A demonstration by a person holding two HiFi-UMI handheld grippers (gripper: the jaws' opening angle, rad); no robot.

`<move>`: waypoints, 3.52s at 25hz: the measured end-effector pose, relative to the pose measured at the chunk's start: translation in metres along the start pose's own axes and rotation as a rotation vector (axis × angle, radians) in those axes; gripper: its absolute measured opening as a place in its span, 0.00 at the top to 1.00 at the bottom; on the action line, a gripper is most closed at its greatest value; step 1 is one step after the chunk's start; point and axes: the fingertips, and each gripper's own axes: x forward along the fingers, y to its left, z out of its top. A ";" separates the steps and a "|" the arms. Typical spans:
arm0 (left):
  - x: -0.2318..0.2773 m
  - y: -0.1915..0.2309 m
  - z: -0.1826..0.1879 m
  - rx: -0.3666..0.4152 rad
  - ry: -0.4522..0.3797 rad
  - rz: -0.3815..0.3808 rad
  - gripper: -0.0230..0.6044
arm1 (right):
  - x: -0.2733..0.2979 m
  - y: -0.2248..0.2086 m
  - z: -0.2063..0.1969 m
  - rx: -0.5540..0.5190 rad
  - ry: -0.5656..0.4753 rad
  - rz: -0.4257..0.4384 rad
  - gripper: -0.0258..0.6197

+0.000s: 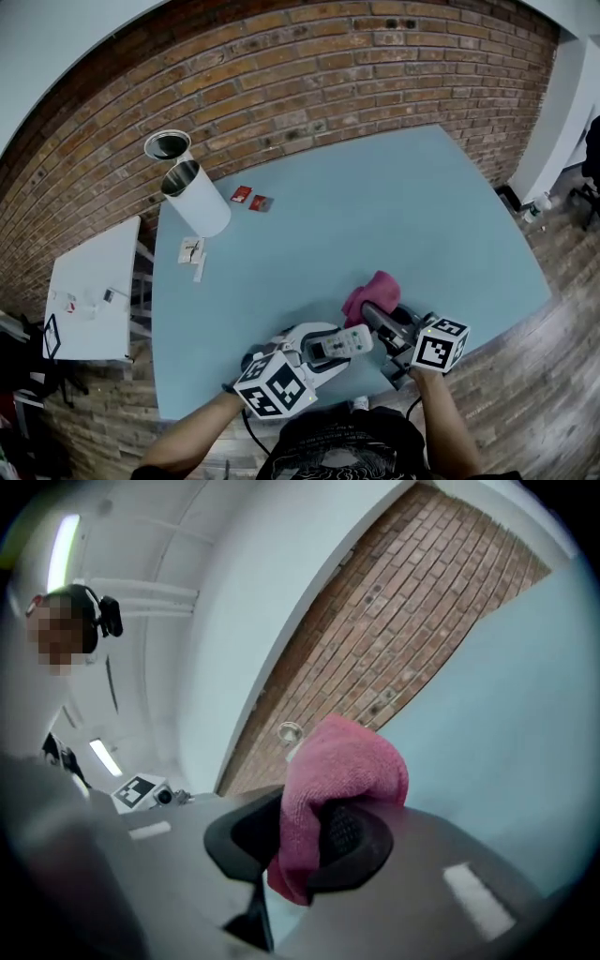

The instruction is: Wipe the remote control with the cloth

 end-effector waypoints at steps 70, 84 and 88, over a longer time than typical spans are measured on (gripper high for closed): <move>-0.005 -0.026 -0.181 -0.294 0.558 -0.150 0.60 | 0.059 0.031 -0.121 -0.114 0.422 -0.061 0.86; -0.004 -0.027 -0.181 -0.312 0.619 -0.164 0.60 | 0.040 0.007 -0.098 -0.085 0.409 -0.052 0.86; -0.005 -0.025 -0.182 -0.322 0.628 -0.162 0.60 | 0.034 -0.001 -0.096 -0.081 0.409 -0.059 0.86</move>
